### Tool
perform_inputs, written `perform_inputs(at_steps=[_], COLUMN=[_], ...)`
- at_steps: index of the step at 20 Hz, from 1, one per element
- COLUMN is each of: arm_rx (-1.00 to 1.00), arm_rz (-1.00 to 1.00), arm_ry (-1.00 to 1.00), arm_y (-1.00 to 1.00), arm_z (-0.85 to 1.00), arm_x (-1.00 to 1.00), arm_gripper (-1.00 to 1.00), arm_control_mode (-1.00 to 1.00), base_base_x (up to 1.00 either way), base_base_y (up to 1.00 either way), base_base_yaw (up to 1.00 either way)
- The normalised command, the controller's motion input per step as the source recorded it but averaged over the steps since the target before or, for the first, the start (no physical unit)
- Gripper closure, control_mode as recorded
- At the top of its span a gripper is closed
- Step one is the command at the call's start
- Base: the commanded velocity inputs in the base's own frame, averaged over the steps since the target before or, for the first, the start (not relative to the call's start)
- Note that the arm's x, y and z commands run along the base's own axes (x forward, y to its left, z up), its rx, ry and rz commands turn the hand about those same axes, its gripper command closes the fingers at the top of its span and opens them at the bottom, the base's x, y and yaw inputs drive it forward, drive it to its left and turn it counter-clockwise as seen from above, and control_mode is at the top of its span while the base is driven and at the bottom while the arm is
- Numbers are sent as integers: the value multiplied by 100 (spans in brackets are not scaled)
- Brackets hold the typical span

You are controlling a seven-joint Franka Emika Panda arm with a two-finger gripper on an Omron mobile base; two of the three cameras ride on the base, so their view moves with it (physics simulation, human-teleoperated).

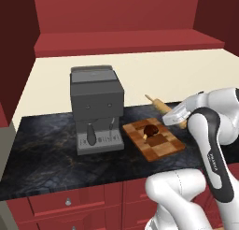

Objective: Open the cabinet, retrieve the rolling pin, and place it next to the meat on the cutting board to prepare for tenderizing.

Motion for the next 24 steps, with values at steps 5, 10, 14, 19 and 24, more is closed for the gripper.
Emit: perform_inputs(at_steps=[5, 10, 14, 19, 24], arm_rx=[-6, -7, -6, -7, -8], arm_rz=[2, 7, 10, 11, 14], arm_ry=[13, 16, 14, 9, 1], arm_y=[-2, -13, -22, -17, -12], arm_z=[-32, -32, -28, -28, -27], arm_x=[1, 6, 4, 6, 8], arm_gripper=[100, 100, 100, 100, 100], arm_control_mode=[-100, -100, -100, -100, -100], base_base_x=[0, 0, 0, 0, 0], base_base_y=[0, 0, 0, 0, 0], base_base_yaw=[0, 0, 0, 0, 0])
